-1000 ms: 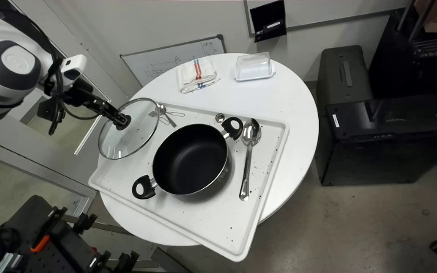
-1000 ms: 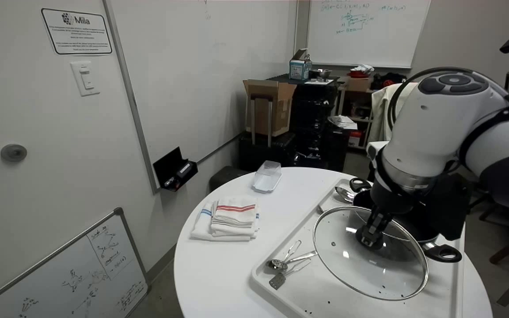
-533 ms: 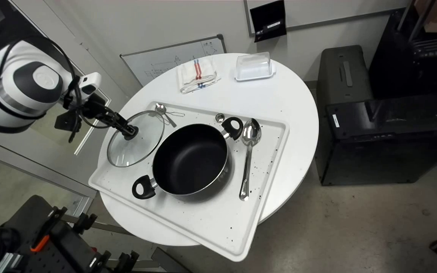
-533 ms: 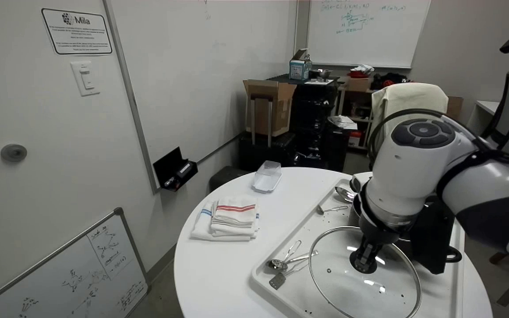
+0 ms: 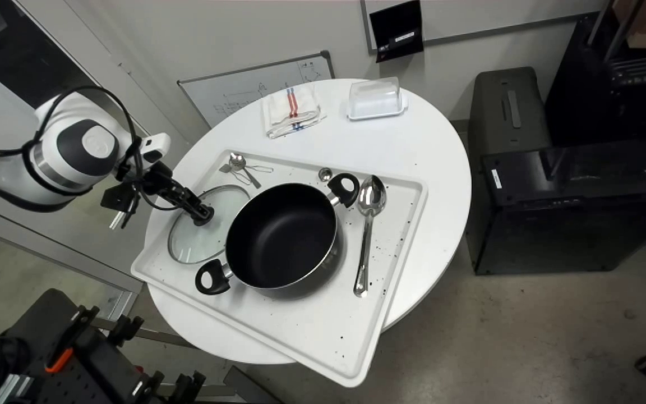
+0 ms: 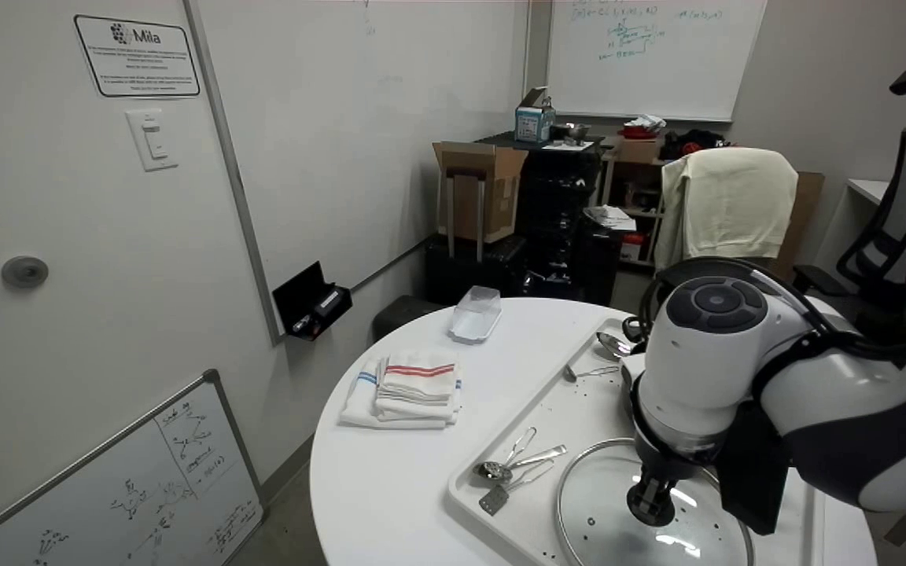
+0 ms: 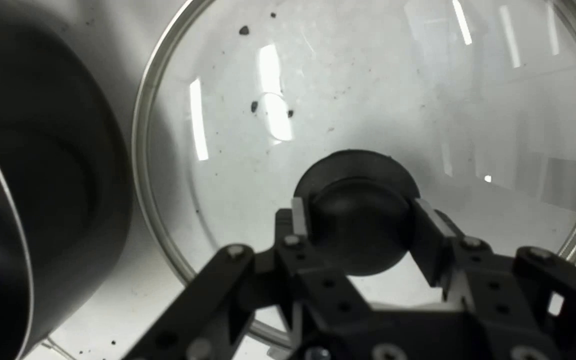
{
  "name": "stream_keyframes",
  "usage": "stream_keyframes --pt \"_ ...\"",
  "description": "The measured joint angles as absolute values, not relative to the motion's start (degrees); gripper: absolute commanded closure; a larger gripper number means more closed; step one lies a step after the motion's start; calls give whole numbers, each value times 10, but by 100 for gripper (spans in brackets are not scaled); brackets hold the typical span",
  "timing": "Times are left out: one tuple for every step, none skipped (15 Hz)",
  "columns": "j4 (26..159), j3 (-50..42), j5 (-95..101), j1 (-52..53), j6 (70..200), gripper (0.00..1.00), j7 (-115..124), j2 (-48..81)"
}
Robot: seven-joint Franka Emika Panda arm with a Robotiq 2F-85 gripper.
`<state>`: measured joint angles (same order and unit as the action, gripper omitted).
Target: Remove the lid from the pot and put it on the table
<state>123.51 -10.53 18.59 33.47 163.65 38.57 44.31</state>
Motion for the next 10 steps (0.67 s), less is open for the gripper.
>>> stream_keyframes --pt "1233 -101 174 332 1637 75 379 449" --pt "1232 -97 164 329 1637 75 371 454" --pt "1231 -94 155 326 1637 75 363 457" --pt "1230 -91 147 322 1637 75 356 458" --pt "1229 -88 139 318 1638 75 348 459" --pt "1229 -84 132 314 1638 75 341 459" --pt "1229 -80 125 309 1638 75 334 459" --pt "1229 -76 118 304 1638 75 329 459" --pt "1229 -73 111 299 1638 75 323 460" --pt "1229 -70 104 294 1638 75 318 461"
